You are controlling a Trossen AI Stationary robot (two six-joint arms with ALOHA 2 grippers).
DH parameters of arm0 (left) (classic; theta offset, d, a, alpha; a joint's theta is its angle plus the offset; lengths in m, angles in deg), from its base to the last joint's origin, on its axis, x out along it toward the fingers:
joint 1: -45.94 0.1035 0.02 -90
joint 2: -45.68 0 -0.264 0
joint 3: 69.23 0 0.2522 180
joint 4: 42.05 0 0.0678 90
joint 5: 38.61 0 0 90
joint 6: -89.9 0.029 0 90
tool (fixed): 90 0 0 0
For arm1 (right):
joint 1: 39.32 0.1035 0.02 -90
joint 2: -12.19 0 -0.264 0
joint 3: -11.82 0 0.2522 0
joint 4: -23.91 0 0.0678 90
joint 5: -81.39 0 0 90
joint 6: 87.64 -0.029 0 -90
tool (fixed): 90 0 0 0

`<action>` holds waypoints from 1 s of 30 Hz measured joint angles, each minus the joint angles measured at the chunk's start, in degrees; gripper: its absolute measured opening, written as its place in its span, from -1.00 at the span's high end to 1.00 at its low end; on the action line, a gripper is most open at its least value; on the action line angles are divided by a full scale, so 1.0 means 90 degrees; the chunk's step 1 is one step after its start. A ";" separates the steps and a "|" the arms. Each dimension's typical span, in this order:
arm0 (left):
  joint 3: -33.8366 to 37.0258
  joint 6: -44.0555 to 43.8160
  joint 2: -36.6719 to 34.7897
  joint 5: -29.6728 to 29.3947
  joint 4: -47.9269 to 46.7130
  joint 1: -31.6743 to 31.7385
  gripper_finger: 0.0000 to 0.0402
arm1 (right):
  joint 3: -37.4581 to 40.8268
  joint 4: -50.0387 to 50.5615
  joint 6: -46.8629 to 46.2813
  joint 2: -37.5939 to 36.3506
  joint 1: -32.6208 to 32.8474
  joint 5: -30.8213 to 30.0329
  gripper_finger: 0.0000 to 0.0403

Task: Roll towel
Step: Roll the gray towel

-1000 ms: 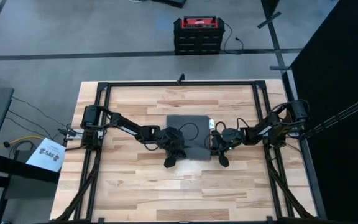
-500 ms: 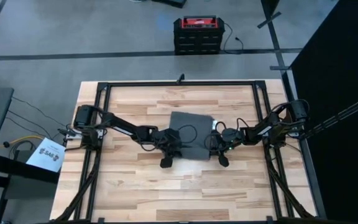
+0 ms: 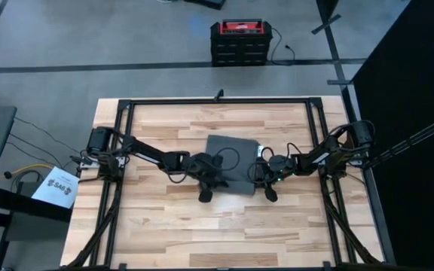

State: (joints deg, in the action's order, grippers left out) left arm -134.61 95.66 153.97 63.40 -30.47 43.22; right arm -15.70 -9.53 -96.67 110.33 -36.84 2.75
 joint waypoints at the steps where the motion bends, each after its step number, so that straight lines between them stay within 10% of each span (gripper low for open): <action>1: 0.0000 -0.0019 0.0152 -0.0002 0.0185 0.0000 1.00 | 0.0000 -0.0001 -0.0032 0.0000 0.0000 0.0000 1.00; 30: -0.0002 -0.0055 0.2015 -0.0548 0.2857 0.0346 1.00 | 0.0010 -0.0045 -0.0120 0.0002 0.0134 -0.0049 1.00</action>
State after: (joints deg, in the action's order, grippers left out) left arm -134.62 95.17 172.11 58.47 -4.75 46.33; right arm -15.61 -9.93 -97.75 110.36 -35.63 2.30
